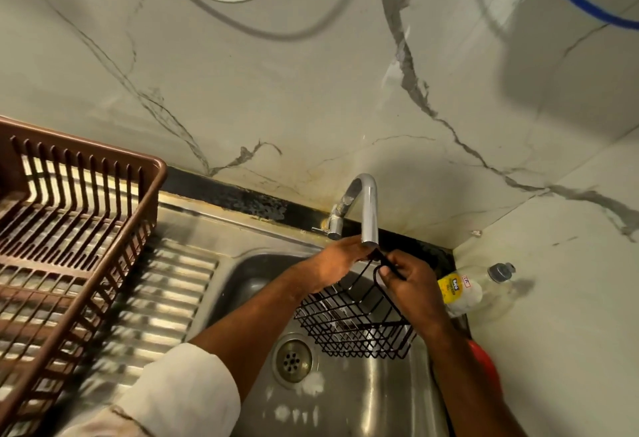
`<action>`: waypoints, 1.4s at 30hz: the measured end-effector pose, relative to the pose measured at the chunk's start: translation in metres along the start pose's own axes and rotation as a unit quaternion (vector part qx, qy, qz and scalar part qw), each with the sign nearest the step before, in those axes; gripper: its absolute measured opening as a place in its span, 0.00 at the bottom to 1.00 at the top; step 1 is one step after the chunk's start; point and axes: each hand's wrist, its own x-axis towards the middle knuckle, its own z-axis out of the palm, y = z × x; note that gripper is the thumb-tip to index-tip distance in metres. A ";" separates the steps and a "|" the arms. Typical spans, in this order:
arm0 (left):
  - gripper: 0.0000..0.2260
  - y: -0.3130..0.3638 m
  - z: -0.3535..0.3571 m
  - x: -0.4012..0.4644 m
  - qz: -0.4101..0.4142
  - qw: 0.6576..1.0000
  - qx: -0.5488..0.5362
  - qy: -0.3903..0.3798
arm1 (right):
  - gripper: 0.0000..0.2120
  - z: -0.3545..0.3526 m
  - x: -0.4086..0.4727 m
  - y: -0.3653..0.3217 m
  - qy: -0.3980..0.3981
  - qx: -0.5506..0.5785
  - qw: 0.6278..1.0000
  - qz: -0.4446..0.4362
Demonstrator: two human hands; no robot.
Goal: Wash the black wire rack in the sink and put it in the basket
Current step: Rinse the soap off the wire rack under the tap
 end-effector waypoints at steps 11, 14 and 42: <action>0.12 -0.003 -0.015 0.010 -0.048 0.999 0.016 -0.009 | 0.09 -0.005 0.018 0.012 0.043 0.063 0.995 0.068; 0.18 0.010 -0.012 0.015 -0.020 0.999 0.045 -0.018 | 0.07 -0.005 0.022 0.010 0.049 0.082 0.993 0.075; 0.09 0.016 -0.020 0.003 -0.027 0.998 0.042 0.027 | 0.51 0.022 -0.010 -0.029 -0.102 -0.239 0.966 -0.007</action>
